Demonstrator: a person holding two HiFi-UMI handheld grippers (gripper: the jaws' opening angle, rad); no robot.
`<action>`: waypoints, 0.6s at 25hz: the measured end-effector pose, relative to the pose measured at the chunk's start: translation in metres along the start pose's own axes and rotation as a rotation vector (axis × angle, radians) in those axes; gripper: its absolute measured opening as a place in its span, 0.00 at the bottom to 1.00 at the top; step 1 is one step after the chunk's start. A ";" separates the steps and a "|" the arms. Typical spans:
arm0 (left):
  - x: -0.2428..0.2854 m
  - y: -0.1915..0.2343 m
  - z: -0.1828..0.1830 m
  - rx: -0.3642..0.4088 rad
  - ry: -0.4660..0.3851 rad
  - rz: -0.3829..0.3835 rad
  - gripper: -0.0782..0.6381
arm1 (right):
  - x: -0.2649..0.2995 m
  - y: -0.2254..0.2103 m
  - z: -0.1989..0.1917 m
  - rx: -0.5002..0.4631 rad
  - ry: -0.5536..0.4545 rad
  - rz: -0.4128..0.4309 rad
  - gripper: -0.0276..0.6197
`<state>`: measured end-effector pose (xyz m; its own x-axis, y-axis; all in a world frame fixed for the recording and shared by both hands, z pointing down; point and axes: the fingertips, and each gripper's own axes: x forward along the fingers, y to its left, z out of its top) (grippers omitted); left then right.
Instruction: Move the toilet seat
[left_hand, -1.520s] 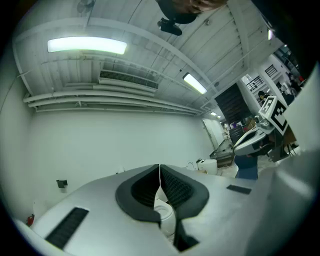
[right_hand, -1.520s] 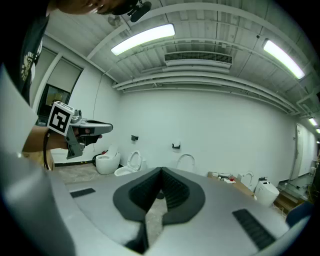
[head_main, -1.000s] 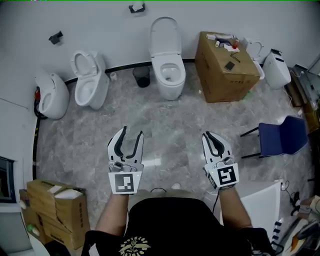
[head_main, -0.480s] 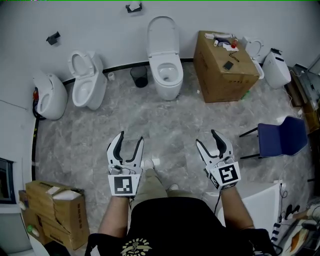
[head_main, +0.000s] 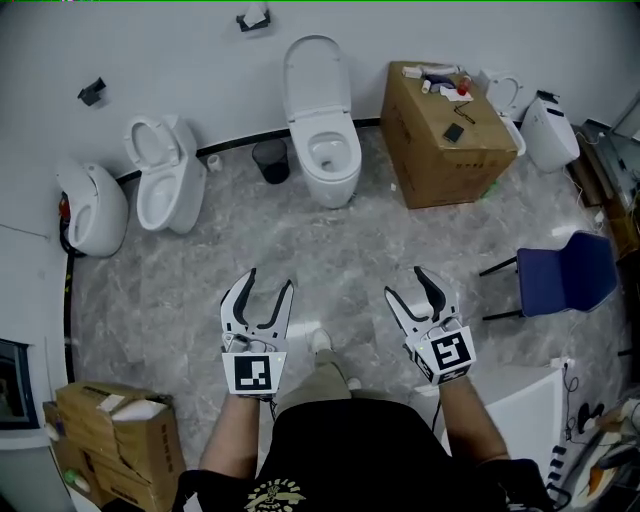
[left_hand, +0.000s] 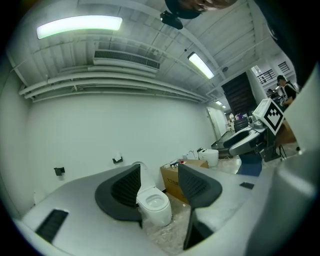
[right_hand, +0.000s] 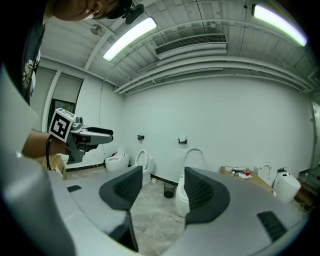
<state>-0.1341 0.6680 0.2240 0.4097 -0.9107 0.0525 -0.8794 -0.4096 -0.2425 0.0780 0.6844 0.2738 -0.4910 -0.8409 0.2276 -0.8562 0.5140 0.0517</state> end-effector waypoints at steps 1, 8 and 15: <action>0.009 0.002 0.000 0.000 -0.003 -0.003 0.44 | 0.007 -0.004 0.000 -0.001 0.005 0.002 0.43; 0.067 0.029 0.001 0.020 -0.017 -0.006 0.44 | 0.060 -0.031 0.009 0.013 0.009 0.001 0.43; 0.116 0.054 -0.005 0.022 -0.011 -0.029 0.44 | 0.110 -0.053 0.022 0.012 0.019 -0.008 0.43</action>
<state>-0.1351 0.5399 0.2221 0.4375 -0.8979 0.0493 -0.8617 -0.4342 -0.2626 0.0656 0.5609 0.2748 -0.4809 -0.8418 0.2452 -0.8622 0.5049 0.0421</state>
